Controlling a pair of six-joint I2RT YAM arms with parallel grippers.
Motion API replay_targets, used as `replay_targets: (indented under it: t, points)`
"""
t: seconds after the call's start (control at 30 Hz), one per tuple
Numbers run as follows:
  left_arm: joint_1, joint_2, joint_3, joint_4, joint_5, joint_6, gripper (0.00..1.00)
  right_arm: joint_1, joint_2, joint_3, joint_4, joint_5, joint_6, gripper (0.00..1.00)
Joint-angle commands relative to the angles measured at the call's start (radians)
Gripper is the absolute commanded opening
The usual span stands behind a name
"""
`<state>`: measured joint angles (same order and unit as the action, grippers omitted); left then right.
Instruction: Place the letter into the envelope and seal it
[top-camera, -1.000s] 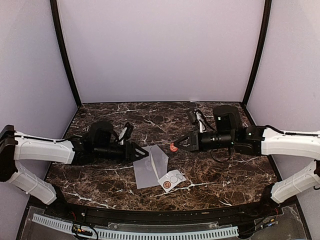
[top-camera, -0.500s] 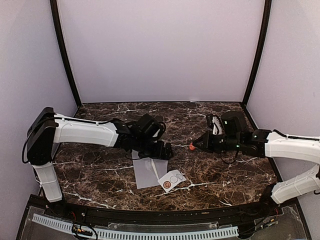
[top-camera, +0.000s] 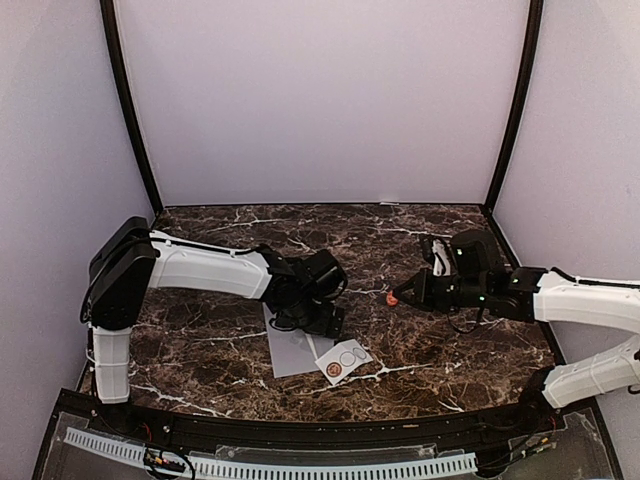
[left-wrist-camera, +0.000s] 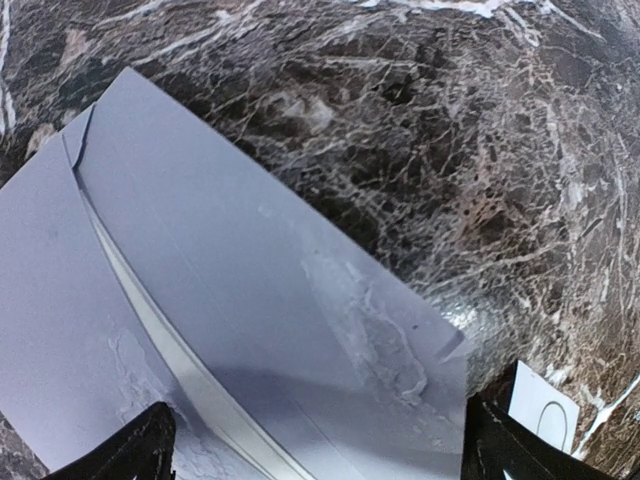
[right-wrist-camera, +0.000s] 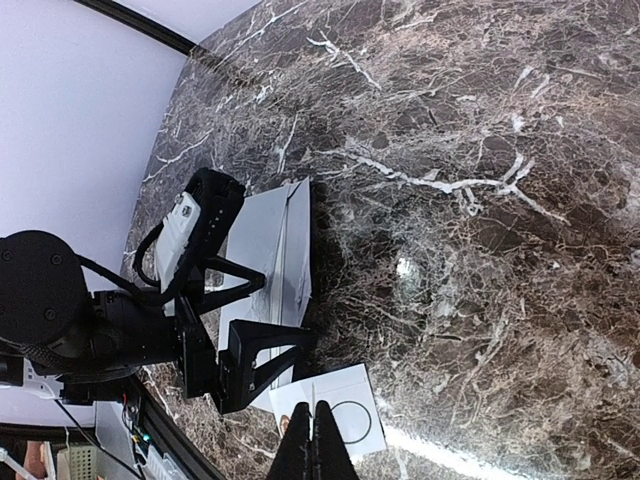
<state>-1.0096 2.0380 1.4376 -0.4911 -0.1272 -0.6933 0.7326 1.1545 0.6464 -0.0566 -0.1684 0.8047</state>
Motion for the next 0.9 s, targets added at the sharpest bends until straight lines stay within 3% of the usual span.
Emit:
replay_targets:
  t: [0.0, 0.27, 0.4, 0.6, 0.87]
  points:
    - [-0.006, -0.002, 0.016, -0.098, -0.049, -0.016, 0.97, -0.01, -0.018, -0.017, 0.071, -0.027, -0.011, 0.0]
    - [-0.004, -0.092, -0.11, 0.022, 0.038, -0.082, 0.78, -0.01, 0.007, -0.007, 0.109, -0.062, -0.012, 0.0]
    - [0.001, -0.154, -0.205, 0.102, 0.077, -0.126, 0.75, -0.01, 0.016, 0.001, 0.122, -0.082, -0.013, 0.0]
    - [0.011, -0.264, -0.349, 0.207, 0.062, -0.169, 0.63, -0.01, 0.035, 0.013, 0.14, -0.103, -0.009, 0.0]
    - [0.034, -0.323, -0.435, 0.217, 0.058, -0.188, 0.46, -0.01, 0.042, 0.016, 0.155, -0.114, 0.006, 0.0]
